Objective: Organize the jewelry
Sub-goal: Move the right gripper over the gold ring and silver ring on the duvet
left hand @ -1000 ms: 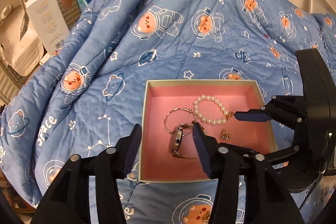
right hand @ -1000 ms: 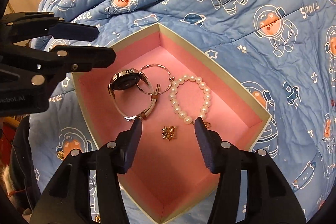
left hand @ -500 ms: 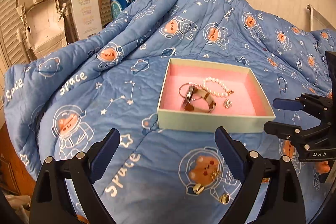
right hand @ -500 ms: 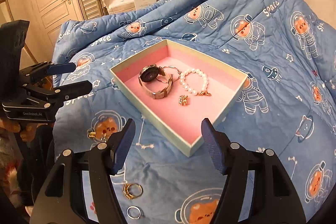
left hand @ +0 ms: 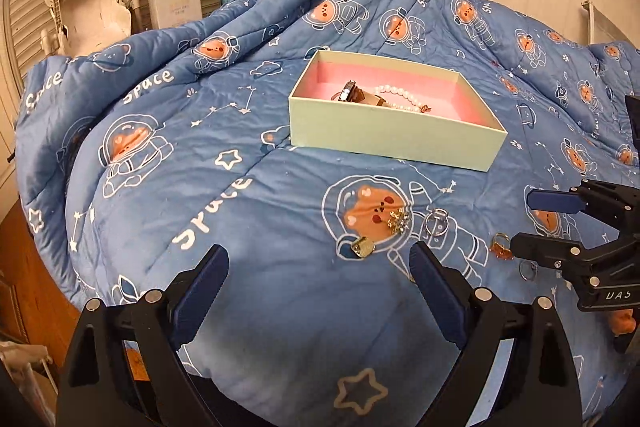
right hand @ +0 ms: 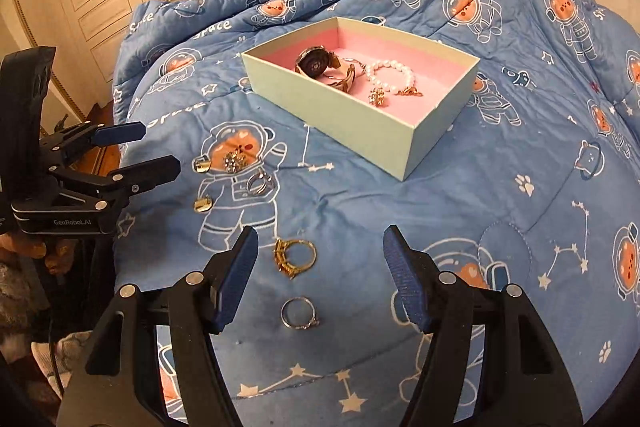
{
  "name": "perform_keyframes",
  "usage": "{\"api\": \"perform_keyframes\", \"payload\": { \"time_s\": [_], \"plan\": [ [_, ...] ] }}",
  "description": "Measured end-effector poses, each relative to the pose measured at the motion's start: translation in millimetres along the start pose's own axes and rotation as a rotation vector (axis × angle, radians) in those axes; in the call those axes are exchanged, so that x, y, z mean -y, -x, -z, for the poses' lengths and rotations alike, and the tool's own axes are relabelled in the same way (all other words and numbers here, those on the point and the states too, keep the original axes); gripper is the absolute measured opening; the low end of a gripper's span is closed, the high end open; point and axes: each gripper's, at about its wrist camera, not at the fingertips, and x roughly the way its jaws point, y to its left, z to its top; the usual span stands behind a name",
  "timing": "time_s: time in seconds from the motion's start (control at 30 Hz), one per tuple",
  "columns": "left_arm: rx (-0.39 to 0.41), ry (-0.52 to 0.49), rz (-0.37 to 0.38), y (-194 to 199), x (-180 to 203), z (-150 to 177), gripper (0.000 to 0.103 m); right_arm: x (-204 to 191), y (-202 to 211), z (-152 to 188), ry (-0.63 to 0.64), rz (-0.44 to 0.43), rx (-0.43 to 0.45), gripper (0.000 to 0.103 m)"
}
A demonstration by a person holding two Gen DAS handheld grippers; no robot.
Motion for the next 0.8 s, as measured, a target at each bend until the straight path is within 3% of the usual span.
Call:
{"api": "perform_keyframes", "payload": {
  "time_s": [0.2,0.27,0.33,0.57,0.8],
  "plan": [
    [0.027,-0.039,-0.002,8,12,8,0.082,-4,1,11,0.014,-0.012,-0.016,0.063],
    [0.017,-0.048,0.009,6,14,10,0.076,-4,-1,12,0.013,-0.021,-0.03,0.056],
    [0.001,-0.054,0.015,3,16,12,0.065,-4,-3,12,0.013,-0.028,-0.036,0.055],
    [-0.022,-0.047,0.039,-5,13,11,0.048,-4,-12,8,0.007,-0.04,-0.053,0.049],
    [-0.044,-0.026,0.07,-21,7,5,0.043,-6,-18,5,0.016,-0.042,-0.063,0.039]
  ]
}}
